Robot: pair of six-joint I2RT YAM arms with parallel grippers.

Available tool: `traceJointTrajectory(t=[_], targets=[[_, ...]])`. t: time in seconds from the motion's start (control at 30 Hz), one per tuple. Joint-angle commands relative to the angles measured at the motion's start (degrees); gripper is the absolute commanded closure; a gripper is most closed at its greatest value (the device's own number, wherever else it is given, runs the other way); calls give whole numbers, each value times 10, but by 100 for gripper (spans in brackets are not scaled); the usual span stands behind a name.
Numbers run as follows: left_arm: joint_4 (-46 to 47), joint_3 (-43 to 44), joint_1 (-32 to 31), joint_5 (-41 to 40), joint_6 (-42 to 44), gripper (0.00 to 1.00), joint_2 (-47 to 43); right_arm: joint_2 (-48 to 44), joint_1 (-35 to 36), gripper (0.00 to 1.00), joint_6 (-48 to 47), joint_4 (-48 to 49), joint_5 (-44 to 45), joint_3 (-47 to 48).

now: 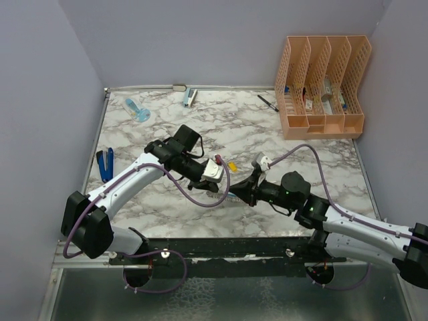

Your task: Put the keys on the keyring

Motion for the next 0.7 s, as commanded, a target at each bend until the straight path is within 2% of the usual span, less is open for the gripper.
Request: traceJointTrajectory(t=[0.0, 0.23, 0.3, 0.37, 0.67], targets=[[-26, 8, 4, -9, 0, 100, -11, -30, -2, 99, -2, -5, 32, -10], [-30, 18, 4, -4, -2, 100, -8, -32, -2, 98, 5, 1, 24, -25], [-30, 21, 4, -3, -5, 100, -5, -14, -2, 88, -1, 0, 11, -15], [-30, 23, 4, -2, -5, 100, -3, 11, -2, 86, -9, -7, -3, 3], [-34, 22, 4, -8, -4, 100, 8, 66, -2, 85, -26, -16, -40, 48]])
